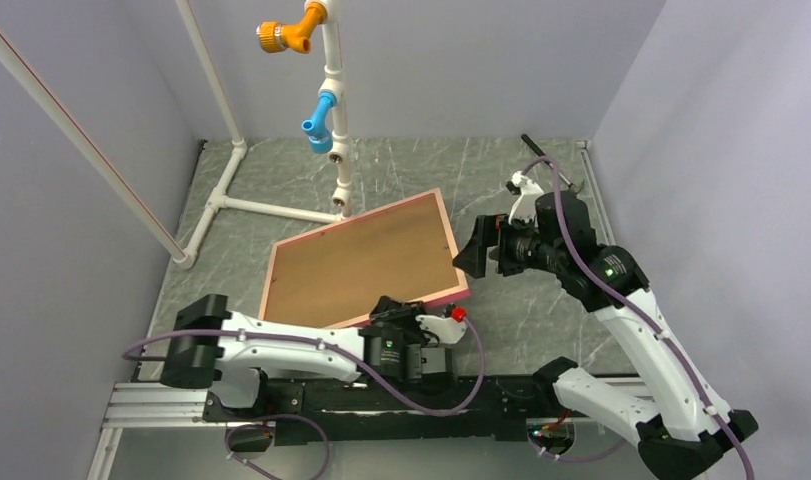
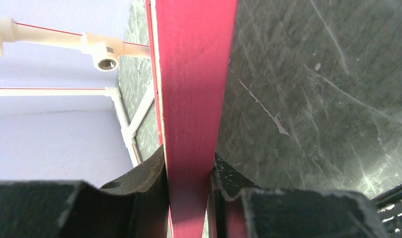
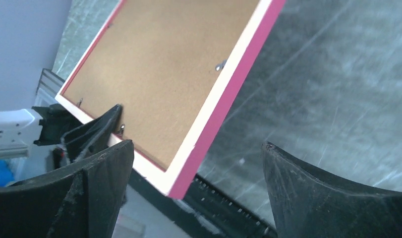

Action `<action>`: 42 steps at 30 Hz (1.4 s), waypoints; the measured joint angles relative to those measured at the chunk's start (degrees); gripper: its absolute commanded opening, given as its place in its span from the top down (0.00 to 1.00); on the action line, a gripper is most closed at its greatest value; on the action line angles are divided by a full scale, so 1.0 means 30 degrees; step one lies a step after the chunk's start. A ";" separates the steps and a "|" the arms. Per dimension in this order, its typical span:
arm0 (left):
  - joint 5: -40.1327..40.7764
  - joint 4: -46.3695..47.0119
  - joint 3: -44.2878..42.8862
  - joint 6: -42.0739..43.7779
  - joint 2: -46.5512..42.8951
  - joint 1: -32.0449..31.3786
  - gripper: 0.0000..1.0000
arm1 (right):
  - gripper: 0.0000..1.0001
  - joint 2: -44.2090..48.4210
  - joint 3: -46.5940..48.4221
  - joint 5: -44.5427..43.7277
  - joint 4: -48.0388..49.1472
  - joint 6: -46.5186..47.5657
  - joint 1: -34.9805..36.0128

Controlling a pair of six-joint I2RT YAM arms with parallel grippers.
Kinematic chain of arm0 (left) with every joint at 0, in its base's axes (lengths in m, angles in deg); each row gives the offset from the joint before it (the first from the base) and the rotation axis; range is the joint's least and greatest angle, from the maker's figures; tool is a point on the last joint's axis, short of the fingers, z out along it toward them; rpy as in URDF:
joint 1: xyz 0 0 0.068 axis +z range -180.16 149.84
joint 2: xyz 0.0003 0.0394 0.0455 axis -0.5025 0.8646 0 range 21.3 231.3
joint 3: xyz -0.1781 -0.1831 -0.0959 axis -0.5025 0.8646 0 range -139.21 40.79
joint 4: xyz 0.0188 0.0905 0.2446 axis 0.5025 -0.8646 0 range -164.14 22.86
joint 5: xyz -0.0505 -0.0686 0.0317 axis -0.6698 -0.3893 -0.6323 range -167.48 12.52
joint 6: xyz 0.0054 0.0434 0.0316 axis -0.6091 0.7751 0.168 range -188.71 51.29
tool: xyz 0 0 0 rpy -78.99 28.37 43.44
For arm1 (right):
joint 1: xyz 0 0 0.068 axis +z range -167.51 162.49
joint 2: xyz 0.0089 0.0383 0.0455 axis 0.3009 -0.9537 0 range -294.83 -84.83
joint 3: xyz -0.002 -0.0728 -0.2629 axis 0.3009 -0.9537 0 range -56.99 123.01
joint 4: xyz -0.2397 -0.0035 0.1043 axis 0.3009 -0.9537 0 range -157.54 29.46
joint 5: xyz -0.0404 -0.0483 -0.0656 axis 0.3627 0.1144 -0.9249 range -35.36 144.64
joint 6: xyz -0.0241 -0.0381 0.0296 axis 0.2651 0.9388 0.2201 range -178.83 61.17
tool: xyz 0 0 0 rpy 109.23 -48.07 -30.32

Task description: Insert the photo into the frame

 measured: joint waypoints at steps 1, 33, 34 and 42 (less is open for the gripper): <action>-0.0058 -0.0051 -0.0146 0.0146 -0.0372 -0.0015 1.00 | 0.00 0.0240 0.0073 0.0015 0.0328 0.0452 0.0000; -0.3563 0.2550 0.1807 0.3803 -1.2509 -0.0058 1.00 | 0.10 0.2244 -0.2710 1.5016 1.2131 1.9241 -0.0015; -0.3636 0.2543 0.1807 0.3847 -1.2495 -0.0058 1.00 | 0.10 0.1661 -0.2521 1.5438 1.2174 1.9591 0.0015; -0.3825 0.2514 0.1807 0.3869 -1.2458 -0.0058 1.00 | 0.12 -0.1151 -0.1137 1.7340 1.3894 2.0626 0.0991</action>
